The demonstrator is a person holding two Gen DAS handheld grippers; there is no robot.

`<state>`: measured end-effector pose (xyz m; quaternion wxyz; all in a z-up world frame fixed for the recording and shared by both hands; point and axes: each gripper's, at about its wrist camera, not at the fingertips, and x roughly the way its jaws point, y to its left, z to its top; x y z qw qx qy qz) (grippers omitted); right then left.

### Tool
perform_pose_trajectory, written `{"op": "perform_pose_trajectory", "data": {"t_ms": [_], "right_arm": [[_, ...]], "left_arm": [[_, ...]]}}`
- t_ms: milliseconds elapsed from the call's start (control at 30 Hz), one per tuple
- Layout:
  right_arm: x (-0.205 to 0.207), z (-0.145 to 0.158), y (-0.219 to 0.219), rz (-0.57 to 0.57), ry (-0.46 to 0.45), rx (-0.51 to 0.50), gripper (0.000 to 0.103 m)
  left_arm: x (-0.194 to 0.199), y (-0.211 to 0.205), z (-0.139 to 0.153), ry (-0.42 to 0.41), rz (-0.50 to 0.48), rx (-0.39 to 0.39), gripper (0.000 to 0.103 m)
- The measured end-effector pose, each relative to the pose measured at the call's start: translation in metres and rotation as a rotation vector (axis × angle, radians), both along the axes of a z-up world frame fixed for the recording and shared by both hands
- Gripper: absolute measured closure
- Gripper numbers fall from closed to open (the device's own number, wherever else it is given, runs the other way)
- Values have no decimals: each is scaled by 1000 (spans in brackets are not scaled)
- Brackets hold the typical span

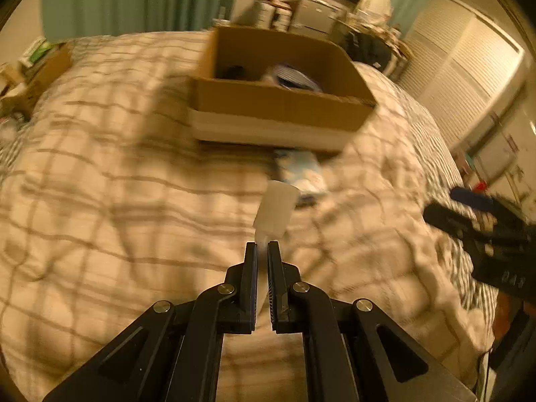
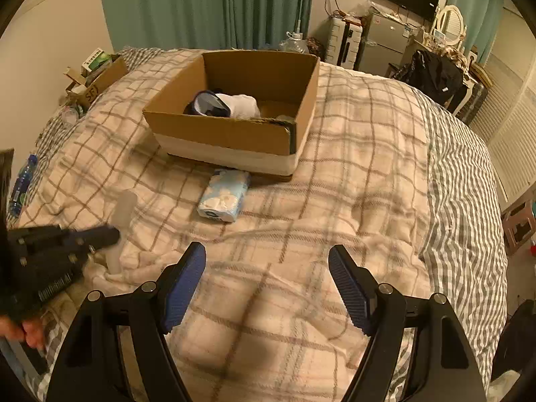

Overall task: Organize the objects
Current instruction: 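Grasp the white plastic tube with the left tool while the right tool grasps the blue tissue pack, then carry the tube and tissue pack into the box and open both tools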

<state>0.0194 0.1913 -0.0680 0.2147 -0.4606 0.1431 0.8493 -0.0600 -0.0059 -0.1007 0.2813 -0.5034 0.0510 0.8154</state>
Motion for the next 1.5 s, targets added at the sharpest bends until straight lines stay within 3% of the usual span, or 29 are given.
{"op": "perform_pose_trajectory", "data": {"t_ms": [267, 433, 633, 800, 867, 933, 1067, 1500], "right_arm": [[-43, -15, 1, 37, -8, -21, 27], [-91, -49, 1, 55, -41, -47, 15], [-136, -101, 8, 38, -138, -93, 15], [-147, -123, 6, 41, -144, -87, 15], [-144, -126, 4, 41, -138, -82, 20], [-137, -120, 3, 33, -118, -71, 47], [-120, -103, 0, 40, -78, -78, 52], [-26, 1, -24, 54, 100, -24, 56]], "left_arm": [[-46, -19, 1, 39, 97, -22, 98], [-68, -17, -18, 12, 118, -24, 98], [-83, -19, -37, -25, 134, -21, 98], [-85, -22, -44, -40, 158, -16, 98], [-83, -21, -45, -44, 160, -18, 98], [-79, -20, -42, -40, 160, -22, 98], [-67, -19, -28, -15, 155, -25, 98], [-5, -5, 56, 113, 120, 46, 98]]}}
